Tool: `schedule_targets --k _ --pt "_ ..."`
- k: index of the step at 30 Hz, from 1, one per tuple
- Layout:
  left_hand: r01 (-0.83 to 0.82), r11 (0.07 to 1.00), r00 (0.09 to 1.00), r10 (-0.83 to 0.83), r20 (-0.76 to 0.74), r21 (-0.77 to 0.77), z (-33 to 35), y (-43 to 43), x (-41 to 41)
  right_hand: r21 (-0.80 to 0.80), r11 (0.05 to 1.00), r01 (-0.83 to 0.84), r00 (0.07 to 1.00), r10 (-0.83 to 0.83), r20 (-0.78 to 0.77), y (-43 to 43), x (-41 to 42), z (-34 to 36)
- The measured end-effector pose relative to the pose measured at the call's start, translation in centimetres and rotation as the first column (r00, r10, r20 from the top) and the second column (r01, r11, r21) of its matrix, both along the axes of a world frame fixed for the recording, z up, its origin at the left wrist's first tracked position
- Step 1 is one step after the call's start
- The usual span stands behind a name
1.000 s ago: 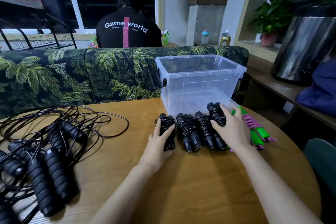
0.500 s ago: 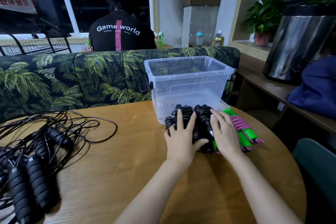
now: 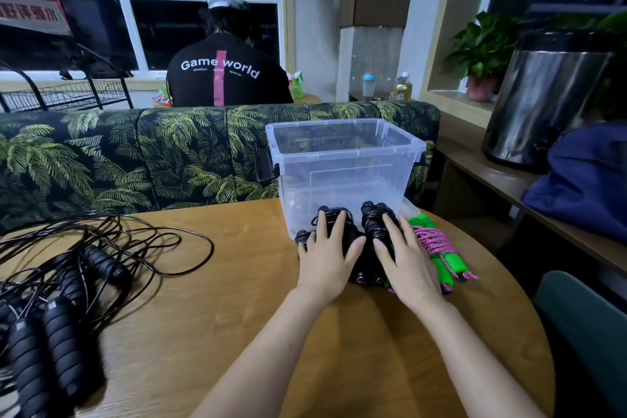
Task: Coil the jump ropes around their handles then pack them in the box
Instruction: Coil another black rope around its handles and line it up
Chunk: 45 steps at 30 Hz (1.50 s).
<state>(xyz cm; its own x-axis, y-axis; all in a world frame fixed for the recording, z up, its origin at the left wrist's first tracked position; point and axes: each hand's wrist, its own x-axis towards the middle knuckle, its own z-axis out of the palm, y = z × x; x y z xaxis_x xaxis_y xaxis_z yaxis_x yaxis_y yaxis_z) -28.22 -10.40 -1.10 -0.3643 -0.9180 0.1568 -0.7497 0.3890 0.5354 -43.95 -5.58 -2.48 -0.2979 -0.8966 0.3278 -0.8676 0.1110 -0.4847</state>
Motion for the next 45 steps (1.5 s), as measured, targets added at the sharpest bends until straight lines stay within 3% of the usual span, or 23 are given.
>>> schedule_targets --k 4,10,19,26,31,33,36,40,45 --pt "0.021 0.999 1.0 -0.021 -0.004 0.025 1.4 0.0 2.0 0.009 0.999 -0.042 0.996 0.042 -0.079 1.1 1.1 1.6" --pt "-0.063 0.997 0.998 0.064 0.011 -0.055 4.7 1.8 8.1 -0.005 0.992 -0.13 0.972 0.126 -0.198 3.1 5.3 4.5" --pt "-0.245 0.953 0.963 0.26 0.07 -0.178 4.5 7.0 23.6 -0.075 0.925 -0.373 0.92 0.359 -0.155 4.2 18.9 4.0" --pt "-0.418 0.887 0.887 0.445 0.123 -0.196 1.2 9.4 34.1 -0.023 0.797 -0.603 0.793 0.596 -0.127 3.7 31.2 1.6" --pt "-0.533 0.84 0.826 0.542 0.152 -0.099 -0.8 9.4 37.1 0.131 0.78 -0.612 0.759 0.625 -0.184 3.3 36.1 0.0" --pt "-0.535 0.843 0.836 0.538 0.111 -0.053 -1.3 8.9 37.4 0.211 0.775 -0.596 0.768 0.627 -0.133 3.1 37.4 -0.8" --pt "-0.528 0.849 0.848 0.528 -0.042 0.01 -1.6 8.2 37.3 0.226 0.777 -0.588 0.806 0.588 0.072 2.5 38.4 -1.4" --pt "-0.533 0.846 0.82 0.517 -0.243 0.002 -1.2 7.8 36.8 0.081 0.826 -0.557 0.795 0.503 0.34 2.4 38.0 -1.1" --pt "-0.444 0.896 0.85 0.414 -0.324 -0.019 -0.2 7.4 32.4 -0.017 0.898 -0.439 0.813 0.405 0.419 4.0 33.2 -0.1"
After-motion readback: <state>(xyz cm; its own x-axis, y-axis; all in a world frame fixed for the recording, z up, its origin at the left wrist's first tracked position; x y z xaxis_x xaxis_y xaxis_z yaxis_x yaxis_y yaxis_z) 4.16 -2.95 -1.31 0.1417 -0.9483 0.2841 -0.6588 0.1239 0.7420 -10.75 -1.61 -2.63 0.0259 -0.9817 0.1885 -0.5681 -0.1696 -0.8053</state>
